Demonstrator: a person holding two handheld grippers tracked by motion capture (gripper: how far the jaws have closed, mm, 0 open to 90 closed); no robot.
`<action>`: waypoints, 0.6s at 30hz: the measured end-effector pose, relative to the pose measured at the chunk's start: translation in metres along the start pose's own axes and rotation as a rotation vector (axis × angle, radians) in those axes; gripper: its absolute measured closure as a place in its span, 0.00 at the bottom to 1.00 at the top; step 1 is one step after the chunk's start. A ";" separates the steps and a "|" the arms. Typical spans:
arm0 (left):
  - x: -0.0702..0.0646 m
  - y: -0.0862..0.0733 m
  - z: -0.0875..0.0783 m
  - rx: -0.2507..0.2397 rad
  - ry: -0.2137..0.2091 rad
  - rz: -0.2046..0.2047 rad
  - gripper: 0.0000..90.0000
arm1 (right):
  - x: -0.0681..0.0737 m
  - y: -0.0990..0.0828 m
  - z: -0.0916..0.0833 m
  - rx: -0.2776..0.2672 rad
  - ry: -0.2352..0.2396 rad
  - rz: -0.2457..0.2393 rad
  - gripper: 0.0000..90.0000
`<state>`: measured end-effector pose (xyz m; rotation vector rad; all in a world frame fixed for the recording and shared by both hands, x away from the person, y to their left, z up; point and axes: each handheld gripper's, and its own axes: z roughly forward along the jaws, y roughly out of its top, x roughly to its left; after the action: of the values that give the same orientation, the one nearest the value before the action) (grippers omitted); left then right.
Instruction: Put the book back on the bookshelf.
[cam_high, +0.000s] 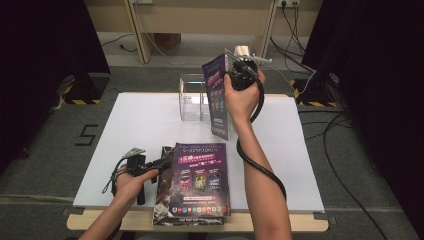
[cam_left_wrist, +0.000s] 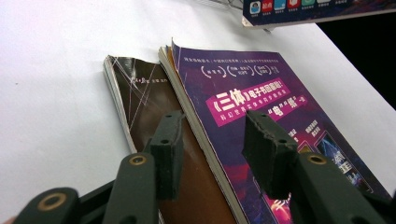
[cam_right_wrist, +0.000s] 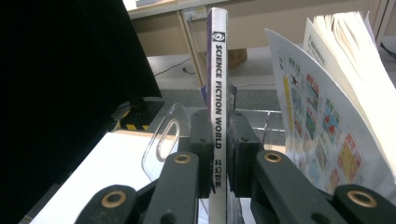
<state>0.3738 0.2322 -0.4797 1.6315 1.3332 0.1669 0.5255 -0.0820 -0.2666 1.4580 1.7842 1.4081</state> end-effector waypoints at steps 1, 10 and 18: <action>0.000 0.000 0.000 0.000 0.000 -0.001 0.63 | 0.001 0.001 0.001 -0.001 0.000 0.004 0.93; 0.002 0.001 -0.001 -0.001 -0.001 -0.007 0.64 | 0.004 0.006 0.010 -0.020 -0.008 -0.010 0.93; 0.002 0.000 -0.001 -0.002 0.003 -0.009 0.64 | 0.003 0.011 0.020 -0.033 -0.023 -0.007 0.92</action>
<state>0.3745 0.2344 -0.4799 1.6237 1.3418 0.1657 0.5457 -0.0718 -0.2640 1.4434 1.7425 1.4055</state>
